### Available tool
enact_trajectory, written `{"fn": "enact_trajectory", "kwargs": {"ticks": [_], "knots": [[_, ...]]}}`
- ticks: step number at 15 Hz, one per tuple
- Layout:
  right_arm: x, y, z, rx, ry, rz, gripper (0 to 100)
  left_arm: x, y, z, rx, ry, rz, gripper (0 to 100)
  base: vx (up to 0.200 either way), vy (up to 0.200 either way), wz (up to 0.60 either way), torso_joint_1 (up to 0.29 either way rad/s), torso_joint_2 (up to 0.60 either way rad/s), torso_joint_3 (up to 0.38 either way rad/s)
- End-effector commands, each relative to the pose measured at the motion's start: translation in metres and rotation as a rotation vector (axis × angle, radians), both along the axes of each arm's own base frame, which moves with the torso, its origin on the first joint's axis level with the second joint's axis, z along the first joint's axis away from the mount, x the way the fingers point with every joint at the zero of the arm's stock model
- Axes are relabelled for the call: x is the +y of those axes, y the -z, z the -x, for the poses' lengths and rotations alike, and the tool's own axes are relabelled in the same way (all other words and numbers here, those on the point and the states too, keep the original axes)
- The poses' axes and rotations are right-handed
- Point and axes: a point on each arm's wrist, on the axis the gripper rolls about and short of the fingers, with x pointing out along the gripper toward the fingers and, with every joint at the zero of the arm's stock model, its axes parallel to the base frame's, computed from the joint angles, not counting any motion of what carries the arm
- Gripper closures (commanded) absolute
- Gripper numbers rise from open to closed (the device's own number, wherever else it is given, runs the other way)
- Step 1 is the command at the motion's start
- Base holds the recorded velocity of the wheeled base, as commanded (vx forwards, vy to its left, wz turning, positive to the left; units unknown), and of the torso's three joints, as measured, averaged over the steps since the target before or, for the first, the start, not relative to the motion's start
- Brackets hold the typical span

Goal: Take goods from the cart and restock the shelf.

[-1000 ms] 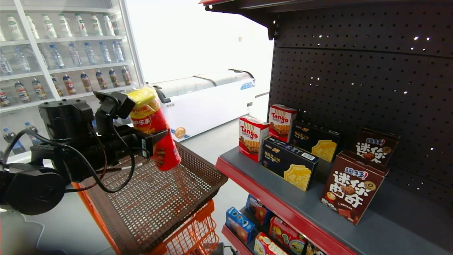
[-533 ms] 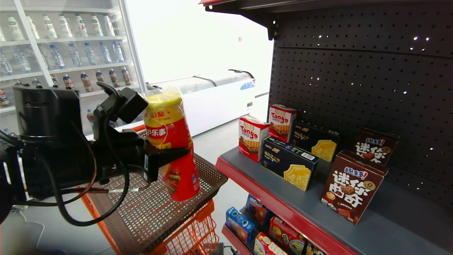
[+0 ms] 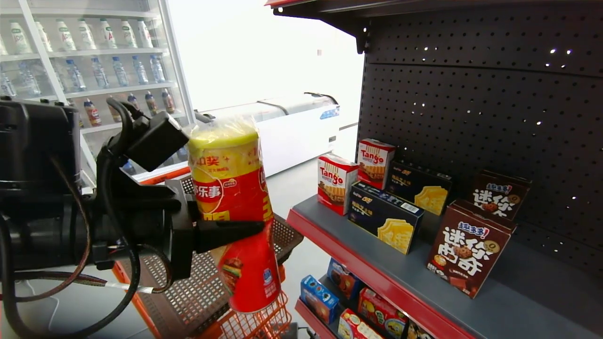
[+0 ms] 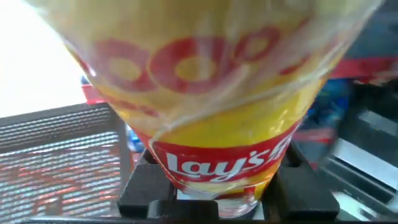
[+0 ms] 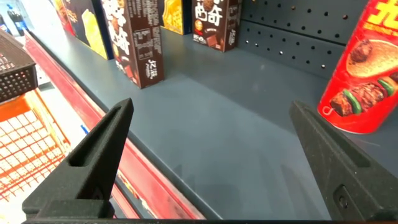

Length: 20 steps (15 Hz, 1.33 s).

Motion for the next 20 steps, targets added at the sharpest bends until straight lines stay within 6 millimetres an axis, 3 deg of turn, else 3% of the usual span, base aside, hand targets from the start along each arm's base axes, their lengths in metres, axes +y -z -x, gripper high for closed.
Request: {"fn": "enact_trajectory", "kwargs": {"ticks": [1, 8, 20], "knots": [[0.0, 0.0, 0.0, 0.001, -0.001, 0.001, 0, 0.0, -0.006, -0.001, -0.014, 0.013, 0.012, 100, 0.0, 0.0, 0.0, 0.0, 0.0, 0.0], [0.0, 0.0, 0.0, 0.001, -0.005, 0.001, 0, -0.01, 0.006, -0.01, 0.03, 0.043, -0.009, 100, 0.0, 0.0, 0.0, 0.0, 0.0, 0.0], [0.0, 0.0, 0.0, 0.001, -0.005, 0.001, 0, -0.038, 0.01, 0.005, 0.042, 0.172, -0.018, 100, 0.0, 0.0, -0.6, 0.002, 0.0, 0.002]]}}
